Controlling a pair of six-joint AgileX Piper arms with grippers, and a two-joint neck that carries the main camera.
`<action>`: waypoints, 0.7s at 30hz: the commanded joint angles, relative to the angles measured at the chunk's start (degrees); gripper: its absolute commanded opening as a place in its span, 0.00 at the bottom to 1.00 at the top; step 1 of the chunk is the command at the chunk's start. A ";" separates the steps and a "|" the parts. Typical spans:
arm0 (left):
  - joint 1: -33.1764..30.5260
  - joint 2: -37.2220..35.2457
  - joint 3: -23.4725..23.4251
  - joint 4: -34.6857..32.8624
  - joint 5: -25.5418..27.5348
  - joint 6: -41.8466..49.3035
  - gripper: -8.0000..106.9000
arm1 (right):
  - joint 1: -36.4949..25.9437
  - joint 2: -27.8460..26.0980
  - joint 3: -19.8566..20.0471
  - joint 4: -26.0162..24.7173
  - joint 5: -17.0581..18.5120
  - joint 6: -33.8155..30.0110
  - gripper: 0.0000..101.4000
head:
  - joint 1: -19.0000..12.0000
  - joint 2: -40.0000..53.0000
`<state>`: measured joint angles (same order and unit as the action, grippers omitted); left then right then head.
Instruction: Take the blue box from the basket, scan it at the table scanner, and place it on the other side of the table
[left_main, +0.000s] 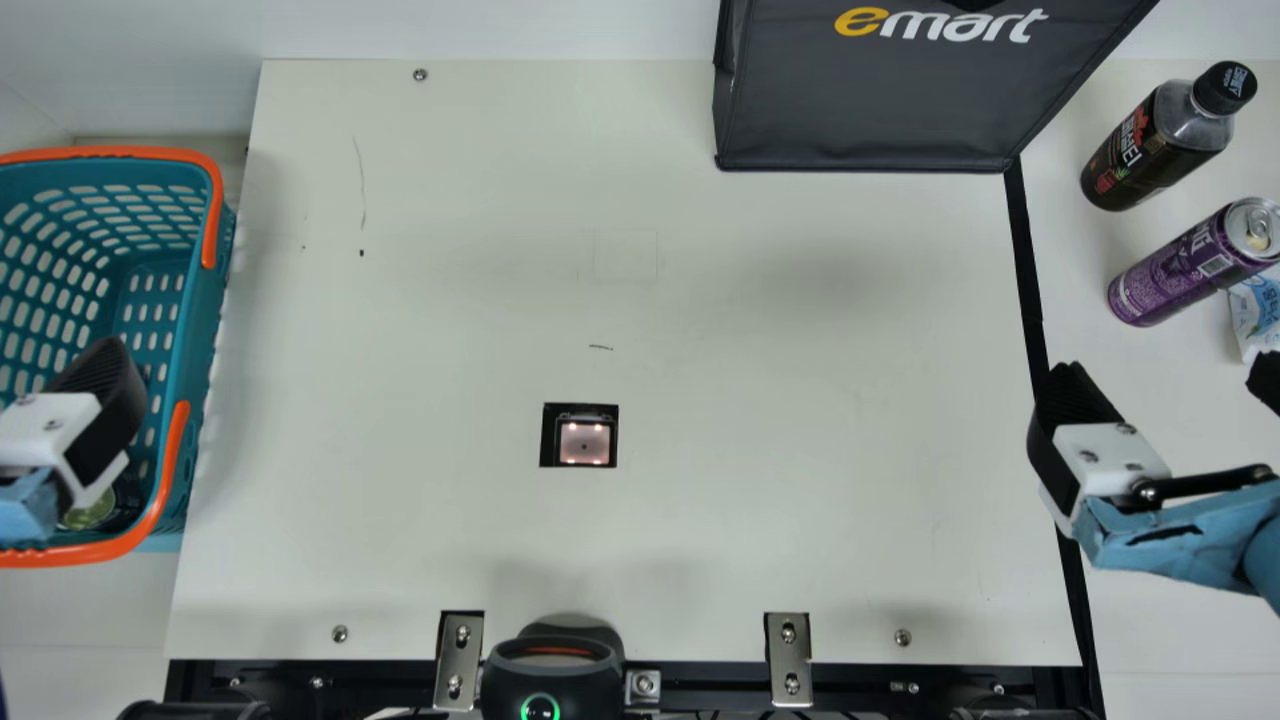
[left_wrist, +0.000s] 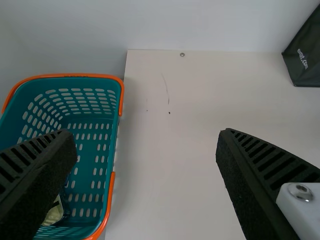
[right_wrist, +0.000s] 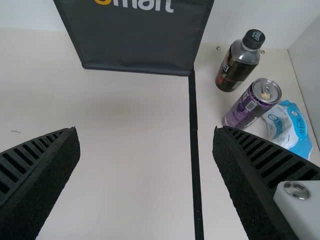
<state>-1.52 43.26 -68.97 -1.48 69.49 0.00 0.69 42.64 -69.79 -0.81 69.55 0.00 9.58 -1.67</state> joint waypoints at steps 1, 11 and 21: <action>0.00 0.00 0.00 0.00 0.00 0.00 0.85 | 0.00 0.00 0.00 0.00 0.00 0.00 0.94 | -1.66 1.43; 0.00 0.00 0.00 0.00 0.00 0.00 0.85 | 0.00 0.00 0.00 0.00 0.00 0.00 0.94 | -1.66 14.79; 0.00 0.00 0.00 0.00 0.00 0.00 0.85 | 0.00 0.00 0.00 0.00 0.05 0.00 0.94 | -1.66 20.09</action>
<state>-1.52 43.26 -68.97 -1.48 69.49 0.00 0.69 42.64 -69.79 -0.81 69.60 0.00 9.58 18.28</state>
